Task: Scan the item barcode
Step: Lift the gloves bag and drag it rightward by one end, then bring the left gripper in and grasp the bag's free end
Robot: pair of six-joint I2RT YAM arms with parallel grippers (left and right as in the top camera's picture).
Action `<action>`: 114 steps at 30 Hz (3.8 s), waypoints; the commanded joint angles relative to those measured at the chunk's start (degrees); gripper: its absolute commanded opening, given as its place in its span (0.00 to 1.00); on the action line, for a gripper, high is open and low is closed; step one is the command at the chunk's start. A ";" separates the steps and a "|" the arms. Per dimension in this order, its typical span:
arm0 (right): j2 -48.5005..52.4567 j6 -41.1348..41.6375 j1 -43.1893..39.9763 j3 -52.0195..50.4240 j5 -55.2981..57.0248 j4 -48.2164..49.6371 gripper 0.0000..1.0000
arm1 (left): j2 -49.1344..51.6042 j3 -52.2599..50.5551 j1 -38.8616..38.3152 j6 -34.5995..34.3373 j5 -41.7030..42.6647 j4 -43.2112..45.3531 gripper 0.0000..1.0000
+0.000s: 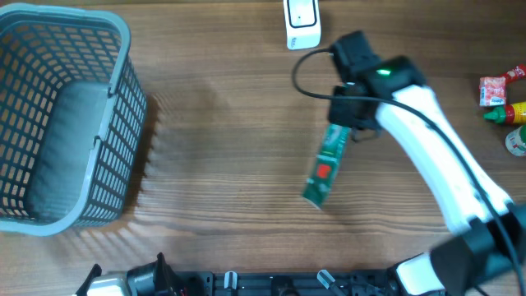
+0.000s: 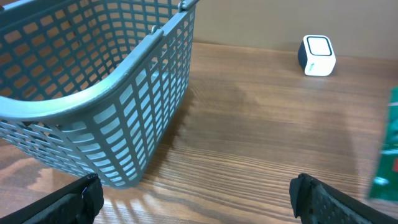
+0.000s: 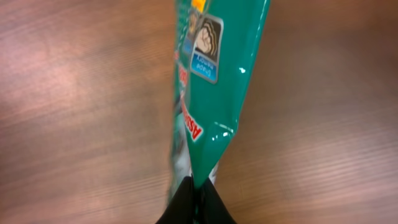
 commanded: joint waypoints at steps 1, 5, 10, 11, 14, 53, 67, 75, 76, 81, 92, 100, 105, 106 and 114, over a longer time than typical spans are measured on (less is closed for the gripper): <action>-7.74 8.15 -0.52 -0.04 -4.24 -7.43 0.04 | -0.37 -0.07 0.20 -0.13 0.70 0.17 1.00; -10.58 20.28 -0.68 -0.04 -4.09 -18.10 0.04 | -0.37 -0.07 0.20 -0.13 0.70 0.17 1.00; -9.97 35.78 -0.74 -1.46 -7.98 -20.48 0.04 | -0.37 -0.07 0.20 -0.13 0.70 0.17 1.00; -9.92 39.01 -0.74 -1.88 -8.41 -20.48 0.04 | -0.37 -0.07 0.20 -0.13 0.70 0.17 1.00; -8.37 48.39 -0.74 -3.72 -8.76 -20.48 0.04 | -0.37 -0.07 0.20 -0.13 0.70 0.17 1.00; 6.93 48.24 -12.74 -4.52 -25.24 -7.41 0.04 | -0.37 -0.07 0.20 -0.13 0.70 0.17 1.00; 6.93 45.68 -12.74 -4.52 -26.77 -7.43 0.04 | -0.37 -0.13 0.22 -0.15 19.12 12.20 1.00; 6.93 45.66 -12.74 -4.55 -26.95 -6.91 0.04 | 3.67 -18.01 0.26 -9.40 38.69 26.16 1.00; 6.93 45.66 -12.74 -4.55 -26.95 -6.82 0.04 | 4.76 -21.14 0.24 -9.40 44.04 28.35 1.00; 6.93 45.66 -12.74 -4.55 -26.95 -5.86 0.04 | 9.97 -31.34 0.24 -9.35 61.22 39.76 1.00; 6.93 45.66 -12.74 -4.52 -26.95 -5.20 0.04 | 18.69 -32.30 -1.25 -12.55 49.29 43.12 1.00; 6.93 45.66 -12.74 -4.55 -26.97 -5.07 0.04 | 38.56 -31.23 -26.93 -20.35 25.53 60.52 1.00; 6.93 43.60 -12.74 -4.55 -26.93 -4.39 0.04 | 52.43 -28.70 -49.86 -21.09 -0.13 62.53 1.00; 6.93 42.77 -12.74 -4.55 -26.93 -4.15 0.04 | 54.38 -28.70 -51.69 -21.09 -1.90 63.56 1.00; 6.93 41.11 -12.74 -4.55 -28.61 -4.48 0.04 | 71.30 -28.70 -53.20 -16.00 -1.66 77.68 1.00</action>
